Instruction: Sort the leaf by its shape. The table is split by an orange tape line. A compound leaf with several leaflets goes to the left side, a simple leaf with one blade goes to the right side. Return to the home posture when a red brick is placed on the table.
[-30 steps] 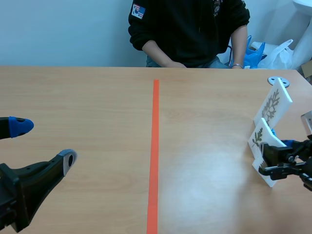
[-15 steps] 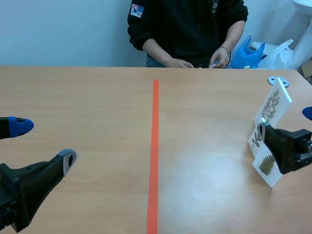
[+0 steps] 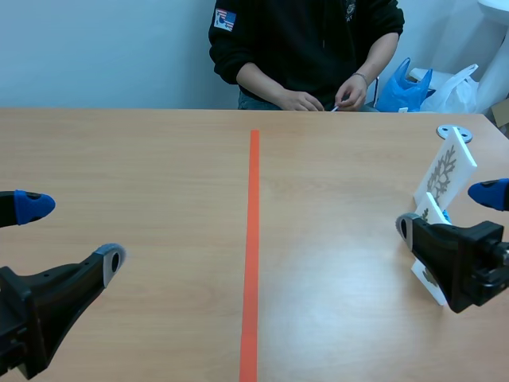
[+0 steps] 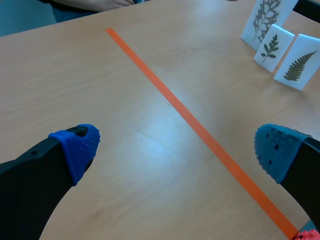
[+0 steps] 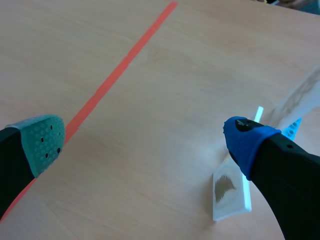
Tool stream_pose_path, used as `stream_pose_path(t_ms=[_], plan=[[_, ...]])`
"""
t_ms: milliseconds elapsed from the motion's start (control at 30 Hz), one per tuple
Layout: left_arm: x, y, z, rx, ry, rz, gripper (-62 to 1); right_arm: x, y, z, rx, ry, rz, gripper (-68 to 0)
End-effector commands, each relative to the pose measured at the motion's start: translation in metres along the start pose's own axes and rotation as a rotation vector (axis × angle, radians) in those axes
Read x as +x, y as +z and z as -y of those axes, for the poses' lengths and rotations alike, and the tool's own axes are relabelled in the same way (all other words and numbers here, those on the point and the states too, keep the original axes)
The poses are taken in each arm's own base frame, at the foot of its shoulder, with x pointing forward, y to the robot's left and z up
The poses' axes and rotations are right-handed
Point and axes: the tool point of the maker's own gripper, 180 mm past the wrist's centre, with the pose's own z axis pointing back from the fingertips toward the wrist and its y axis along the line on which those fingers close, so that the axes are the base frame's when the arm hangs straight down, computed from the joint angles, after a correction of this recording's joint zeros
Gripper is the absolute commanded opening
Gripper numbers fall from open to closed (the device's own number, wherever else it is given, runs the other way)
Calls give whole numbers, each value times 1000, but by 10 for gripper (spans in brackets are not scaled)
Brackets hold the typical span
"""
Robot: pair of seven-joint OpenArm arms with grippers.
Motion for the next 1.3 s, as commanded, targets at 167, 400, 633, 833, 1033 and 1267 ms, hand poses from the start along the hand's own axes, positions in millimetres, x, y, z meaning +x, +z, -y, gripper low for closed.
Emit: stream_pose_path(t_ms=[167,400,633,833,1033,1267], plan=[[10,-1,4,-10,1,36,14,19,4,-7,-44,-16,41,4],[10,-1,4,-10,1,36,14,19,-1,-14,-45,-41,39,4],[10,-1,4,-10,1,36,14,23,-5,-24,-13,-51,69,4],[10,-1,4,-10,1,36,14,25,-5,-24,-14,-50,83,4],[10,-1,4,-10,1,36,14,25,-5,-24,-14,-50,82,4],[10,-1,4,-10,1,35,14,25,-5,-24,-14,-50,82,4]])
